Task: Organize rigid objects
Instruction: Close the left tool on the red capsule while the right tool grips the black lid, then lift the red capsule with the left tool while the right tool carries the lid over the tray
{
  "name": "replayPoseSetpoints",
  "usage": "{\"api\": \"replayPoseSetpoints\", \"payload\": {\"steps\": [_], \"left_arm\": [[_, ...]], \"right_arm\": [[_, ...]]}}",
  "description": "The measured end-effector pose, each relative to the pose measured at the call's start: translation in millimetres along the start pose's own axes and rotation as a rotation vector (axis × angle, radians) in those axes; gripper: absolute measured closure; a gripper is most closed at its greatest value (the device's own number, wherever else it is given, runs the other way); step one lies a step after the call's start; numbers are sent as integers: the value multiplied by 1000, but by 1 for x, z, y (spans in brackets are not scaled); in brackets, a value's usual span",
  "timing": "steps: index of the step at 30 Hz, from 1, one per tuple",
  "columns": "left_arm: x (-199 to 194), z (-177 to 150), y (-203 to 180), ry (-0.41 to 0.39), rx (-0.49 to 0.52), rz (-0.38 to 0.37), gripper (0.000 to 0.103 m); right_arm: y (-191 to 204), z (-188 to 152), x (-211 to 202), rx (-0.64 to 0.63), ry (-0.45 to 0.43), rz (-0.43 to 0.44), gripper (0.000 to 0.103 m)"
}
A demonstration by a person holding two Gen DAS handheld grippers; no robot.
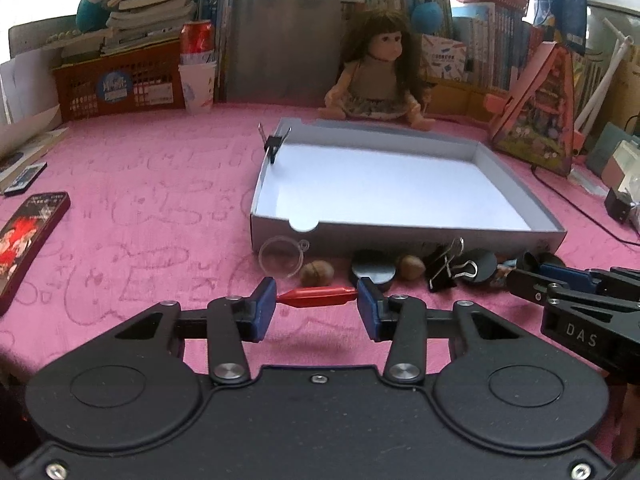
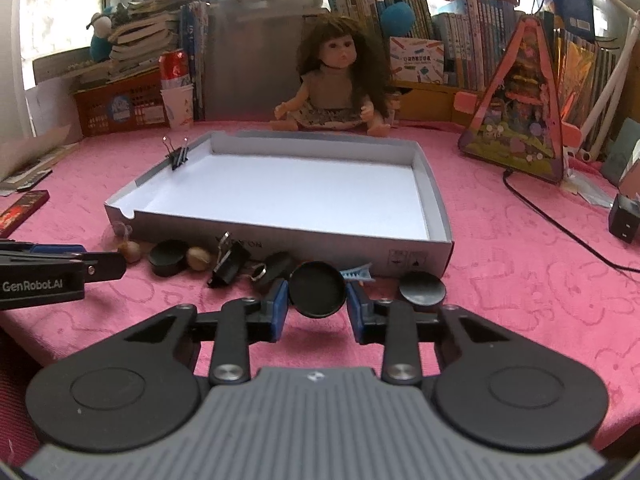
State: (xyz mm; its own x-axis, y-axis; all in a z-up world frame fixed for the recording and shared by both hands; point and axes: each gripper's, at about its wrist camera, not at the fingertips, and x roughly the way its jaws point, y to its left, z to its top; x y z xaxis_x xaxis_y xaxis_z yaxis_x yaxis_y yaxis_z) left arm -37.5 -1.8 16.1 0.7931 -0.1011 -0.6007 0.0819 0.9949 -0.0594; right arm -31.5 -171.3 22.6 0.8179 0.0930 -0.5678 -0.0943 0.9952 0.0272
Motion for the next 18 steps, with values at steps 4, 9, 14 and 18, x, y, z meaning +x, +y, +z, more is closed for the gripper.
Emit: {"api": "replayPoseSetpoints", "payload": {"steps": [4, 9, 14, 18], "left_arm": [[-3, 9, 1, -27, 8, -4, 61], [-3, 22, 4, -55, 10, -11, 61], [2, 39, 6, -73, 11, -21, 61], [10, 53, 5, -83, 12, -36, 61]], "right_arm": [[-2, 7, -6, 5, -21, 11, 66], [-6, 17, -9, 15, -38, 10, 66], [-12, 28, -8, 25, -45, 3, 66], [-15, 36, -5, 24, -46, -5, 66]]}}
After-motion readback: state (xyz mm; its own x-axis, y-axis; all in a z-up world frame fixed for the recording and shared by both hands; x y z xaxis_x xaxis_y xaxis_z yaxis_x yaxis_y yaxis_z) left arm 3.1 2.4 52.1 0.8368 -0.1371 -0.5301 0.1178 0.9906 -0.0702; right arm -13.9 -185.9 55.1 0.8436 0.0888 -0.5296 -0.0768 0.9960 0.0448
